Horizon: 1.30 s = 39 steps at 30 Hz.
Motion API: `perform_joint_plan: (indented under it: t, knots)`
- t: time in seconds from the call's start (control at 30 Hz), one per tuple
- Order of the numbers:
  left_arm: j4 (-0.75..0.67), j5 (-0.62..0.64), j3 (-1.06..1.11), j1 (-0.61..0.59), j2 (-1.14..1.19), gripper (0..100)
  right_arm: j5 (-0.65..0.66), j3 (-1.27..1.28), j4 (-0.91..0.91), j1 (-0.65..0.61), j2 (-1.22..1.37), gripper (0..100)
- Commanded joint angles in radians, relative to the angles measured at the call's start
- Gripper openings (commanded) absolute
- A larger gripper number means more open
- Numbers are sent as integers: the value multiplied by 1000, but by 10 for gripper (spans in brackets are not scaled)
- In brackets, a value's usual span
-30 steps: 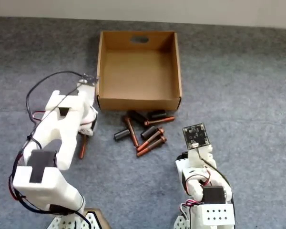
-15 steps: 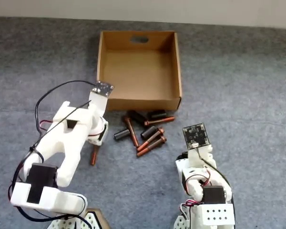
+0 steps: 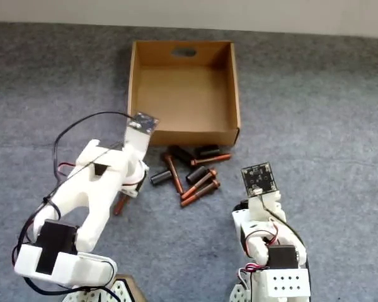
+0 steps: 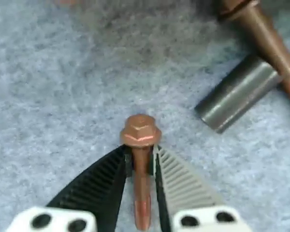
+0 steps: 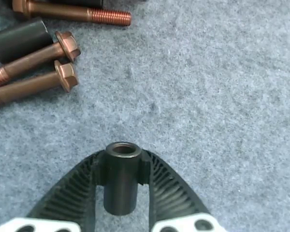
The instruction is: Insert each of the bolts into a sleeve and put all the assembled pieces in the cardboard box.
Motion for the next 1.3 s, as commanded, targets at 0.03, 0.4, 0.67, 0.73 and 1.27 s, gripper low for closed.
perform_joint_plan:
  t: [0.03, 0.4, 0.67, 0.73, 1.27]
  knots:
    - [-32, 14, -21, 4, -8, 8, -2, 42, -18, 8, -10, 6]
    - [-41, 15, 16, 2, -344, 9, -9, -4, 8, 7, -16, 6]
    - [-253, 213, 110, 5, -707, 10, -9, -209, -28, -47, -180, 6]
    - [-301, 258, 110, 21, -759, 10, -9, -234, -101, -87, -183, 6]
    - [-463, 281, 113, 194, -1044, 9, -83, -200, -628, -374, -156, 6]
